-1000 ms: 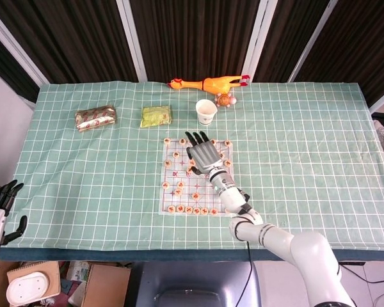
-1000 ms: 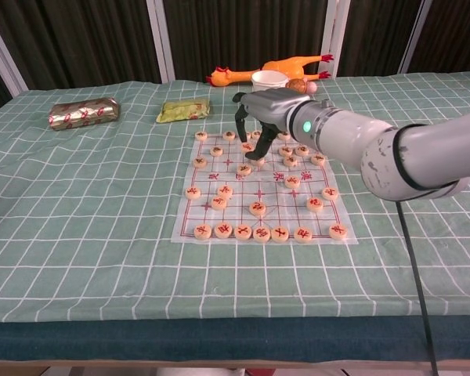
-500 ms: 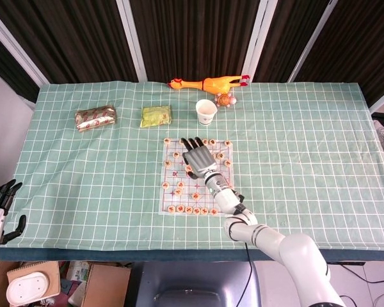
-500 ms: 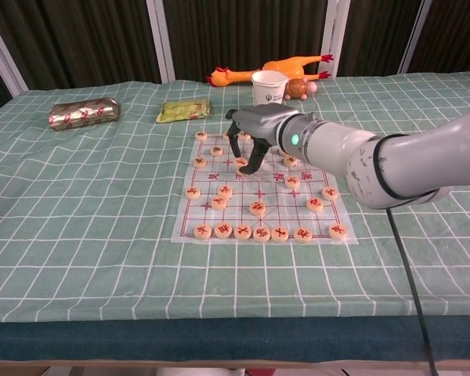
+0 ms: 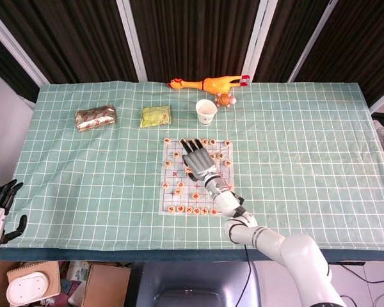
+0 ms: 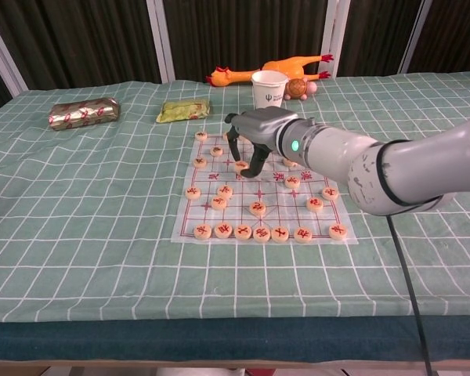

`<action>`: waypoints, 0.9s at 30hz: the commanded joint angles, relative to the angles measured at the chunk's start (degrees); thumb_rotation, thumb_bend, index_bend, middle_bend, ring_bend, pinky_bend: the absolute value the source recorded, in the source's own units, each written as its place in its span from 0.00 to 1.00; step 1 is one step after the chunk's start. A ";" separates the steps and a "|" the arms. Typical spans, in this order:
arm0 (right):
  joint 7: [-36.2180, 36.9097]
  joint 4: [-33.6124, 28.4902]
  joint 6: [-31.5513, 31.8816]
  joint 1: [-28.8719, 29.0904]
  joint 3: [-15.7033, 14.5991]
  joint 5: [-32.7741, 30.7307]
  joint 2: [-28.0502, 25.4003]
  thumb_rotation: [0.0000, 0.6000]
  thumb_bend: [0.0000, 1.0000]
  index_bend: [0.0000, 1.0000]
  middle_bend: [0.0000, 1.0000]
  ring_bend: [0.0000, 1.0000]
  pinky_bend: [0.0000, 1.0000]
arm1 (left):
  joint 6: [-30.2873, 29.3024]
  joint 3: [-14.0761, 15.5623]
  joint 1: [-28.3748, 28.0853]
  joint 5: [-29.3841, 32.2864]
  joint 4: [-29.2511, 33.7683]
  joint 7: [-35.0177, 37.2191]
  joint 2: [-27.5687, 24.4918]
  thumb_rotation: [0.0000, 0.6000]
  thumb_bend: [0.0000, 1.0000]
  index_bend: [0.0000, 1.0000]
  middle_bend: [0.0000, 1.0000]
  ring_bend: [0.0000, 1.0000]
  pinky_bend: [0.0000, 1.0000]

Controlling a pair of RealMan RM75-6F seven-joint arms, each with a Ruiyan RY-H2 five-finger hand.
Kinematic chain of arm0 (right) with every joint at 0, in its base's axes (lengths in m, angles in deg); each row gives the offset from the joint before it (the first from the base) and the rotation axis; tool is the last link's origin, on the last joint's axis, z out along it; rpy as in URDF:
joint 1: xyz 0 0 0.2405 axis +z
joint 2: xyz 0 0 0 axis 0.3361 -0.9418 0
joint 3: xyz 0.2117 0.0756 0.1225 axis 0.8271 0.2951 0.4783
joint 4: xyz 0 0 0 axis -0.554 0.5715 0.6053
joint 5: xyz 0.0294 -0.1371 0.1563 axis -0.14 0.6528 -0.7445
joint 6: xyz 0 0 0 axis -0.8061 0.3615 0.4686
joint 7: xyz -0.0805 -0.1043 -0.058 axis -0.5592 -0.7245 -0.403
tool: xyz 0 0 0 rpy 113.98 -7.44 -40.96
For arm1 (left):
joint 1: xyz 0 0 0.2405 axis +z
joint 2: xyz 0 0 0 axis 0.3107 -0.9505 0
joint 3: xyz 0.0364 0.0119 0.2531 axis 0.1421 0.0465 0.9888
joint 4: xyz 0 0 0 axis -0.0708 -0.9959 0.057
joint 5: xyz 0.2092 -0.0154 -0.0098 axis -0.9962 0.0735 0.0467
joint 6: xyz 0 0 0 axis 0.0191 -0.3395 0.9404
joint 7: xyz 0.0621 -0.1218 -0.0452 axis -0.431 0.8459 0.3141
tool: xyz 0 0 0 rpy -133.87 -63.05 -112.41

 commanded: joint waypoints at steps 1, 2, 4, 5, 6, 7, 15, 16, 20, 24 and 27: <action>-1.15 -1.34 0.29 -0.37 0.06 -0.81 -0.65 1.00 0.45 0.54 0.09 0.00 0.00 | 0.06 0.43 -0.10 -0.94 -0.03 0.65 -0.21 1.00 0.49 0.00 0.00 0.00 0.08; -1.37 -1.80 0.49 -0.47 0.09 -0.91 -0.86 1.00 0.45 0.53 0.09 0.00 0.00 | -0.02 0.43 -0.09 -1.00 -0.10 0.67 -0.21 1.00 0.49 0.00 0.00 0.00 0.08; -1.74 -3.15 1.02 -0.79 0.10 -1.06 -1.51 1.00 0.45 0.52 0.09 0.00 0.00 | -0.23 0.39 -0.03 -1.02 -0.22 0.73 -0.15 1.00 0.49 0.00 0.00 0.00 0.08; -1.94 -3.87 1.34 -1.00 0.04 -1.06 -1.88 1.00 0.45 0.51 0.09 0.00 0.00 | -0.28 0.40 -0.01 -1.03 -0.23 0.83 -0.17 1.00 0.49 0.00 0.00 0.00 0.08; -2.16 -4.69 1.79 -1.24 -0.08 -0.94 -2.34 1.00 0.45 0.51 0.09 0.00 0.00 | -0.34 0.39 0.02 -1.04 -0.25 0.91 -0.21 1.00 0.49 0.00 0.00 0.00 0.08; -2.40 -6.00 2.52 -1.64 -0.32 -0.63 -3.08 1.00 0.45 0.50 0.09 0.00 0.00 | -0.41 0.38 0.05 -1.04 -0.30 0.94 -0.23 1.00 0.49 0.00 0.00 0.00 0.08; -4.61 -25.50 13.70 -8.37 -3.14 4.41 -14.42 1.00 0.45 0.36 0.05 0.00 0.00 | -1.45 0.35 0.33 -1.44 -0.16 -0.06 0.00 1.00 0.49 0.00 0.00 0.00 0.08; -5.04 -30.85 16.77 -10.51 -4.15 6.03 -17.64 1.00 0.45 0.31 0.03 0.00 0.00 | -2.01 0.35 0.45 -1.80 -0.22 -0.35 0.16 1.00 0.49 0.00 0.00 0.00 0.08; -6.81 -47.74 27.58 -19.00 -9.12 11.84 -28.82 1.00 0.45 0.20 0.00 0.00 0.00 | -4.87 0.50 1.15 -3.86 -0.70 -0.68 0.90 1.00 0.49 0.00 0.00 0.00 0.08; -9.23 -62.00 38.83 -29.78 -16.69 16.13 -40.13 1.00 0.45 0.09 0.00 0.00 0.00 | -7.71 0.70 2.19 -5.36 -1.01 -0.58 1.33 1.00 0.49 0.00 0.00 0.00 0.08; -4.22 -63.75 47.57 -37.60 -21.45 21.46 -44.61 1.00 0.44 0.03 0.00 0.00 0.00 | -10.28 0.47 2.78 -6.68 -1.60 -1.17 2.25 1.00 0.49 0.00 0.00 0.00 0.08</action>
